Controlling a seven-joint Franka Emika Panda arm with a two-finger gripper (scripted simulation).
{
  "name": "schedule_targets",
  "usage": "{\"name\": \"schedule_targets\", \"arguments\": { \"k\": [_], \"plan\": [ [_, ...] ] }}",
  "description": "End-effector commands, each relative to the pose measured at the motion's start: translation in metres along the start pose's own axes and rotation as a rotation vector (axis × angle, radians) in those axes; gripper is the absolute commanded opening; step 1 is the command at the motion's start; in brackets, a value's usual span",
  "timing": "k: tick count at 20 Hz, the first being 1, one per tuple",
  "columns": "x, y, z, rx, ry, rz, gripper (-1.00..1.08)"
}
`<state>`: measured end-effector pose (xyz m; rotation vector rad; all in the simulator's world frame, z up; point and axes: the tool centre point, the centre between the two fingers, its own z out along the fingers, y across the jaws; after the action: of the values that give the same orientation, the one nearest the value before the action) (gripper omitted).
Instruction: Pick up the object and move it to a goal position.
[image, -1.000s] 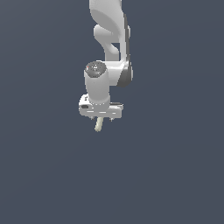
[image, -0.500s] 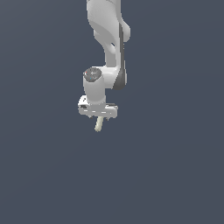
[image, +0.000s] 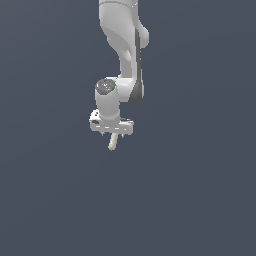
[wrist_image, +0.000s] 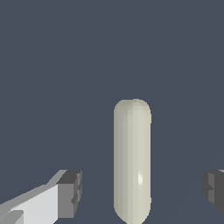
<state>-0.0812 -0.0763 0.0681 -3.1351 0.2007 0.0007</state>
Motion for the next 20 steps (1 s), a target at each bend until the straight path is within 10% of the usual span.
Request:
{"name": "schedule_targets", "arguments": {
  "k": [1,15,16,20],
  "plan": [
    [0.0,0.0,0.005,0.0,-0.001,0.0,1.0],
    [-0.001,0.0,0.048,0.0,0.001,0.001,1.0],
    [-0.001,0.0,0.048,0.0,0.001,0.001,-1.0],
    [-0.001,0.0,0.048,0.0,0.001,0.001,-1.0]
  ]
}}
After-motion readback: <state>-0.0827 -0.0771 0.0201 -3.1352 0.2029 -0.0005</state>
